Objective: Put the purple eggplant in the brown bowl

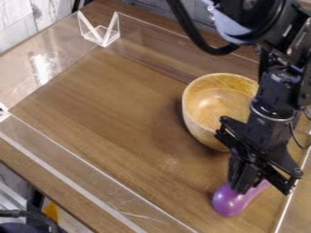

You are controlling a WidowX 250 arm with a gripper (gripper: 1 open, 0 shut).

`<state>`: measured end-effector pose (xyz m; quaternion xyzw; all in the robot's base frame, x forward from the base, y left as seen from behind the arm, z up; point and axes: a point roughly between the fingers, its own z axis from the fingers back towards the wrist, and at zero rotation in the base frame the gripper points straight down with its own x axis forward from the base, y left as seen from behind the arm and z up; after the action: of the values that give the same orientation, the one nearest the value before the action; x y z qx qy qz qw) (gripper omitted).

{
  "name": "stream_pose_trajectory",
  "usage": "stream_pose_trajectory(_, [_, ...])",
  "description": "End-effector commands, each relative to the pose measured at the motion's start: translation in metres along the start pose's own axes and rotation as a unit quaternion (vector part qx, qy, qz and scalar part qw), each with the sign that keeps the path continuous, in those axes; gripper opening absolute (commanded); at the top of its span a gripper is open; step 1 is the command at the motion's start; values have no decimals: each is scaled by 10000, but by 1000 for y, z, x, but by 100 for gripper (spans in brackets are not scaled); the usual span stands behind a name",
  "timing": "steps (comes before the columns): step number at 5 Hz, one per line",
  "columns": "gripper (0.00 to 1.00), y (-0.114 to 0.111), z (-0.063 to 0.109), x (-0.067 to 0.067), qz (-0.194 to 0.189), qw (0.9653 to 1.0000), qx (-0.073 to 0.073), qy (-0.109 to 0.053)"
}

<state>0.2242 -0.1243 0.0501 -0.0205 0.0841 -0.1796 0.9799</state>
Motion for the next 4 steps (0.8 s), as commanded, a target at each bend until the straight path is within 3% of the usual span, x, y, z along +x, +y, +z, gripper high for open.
stream_pose_trajectory(1, [0,-1,26,3,-55,9995,17,-324])
stream_pose_trajectory(2, [0,-1,49,2,-100,9986,66,-506])
stream_pose_trajectory(3, [0,1,89,4,-119,9966,231,-781])
stream_pose_trajectory(4, [0,8,105,-1,-56,9956,302,-890])
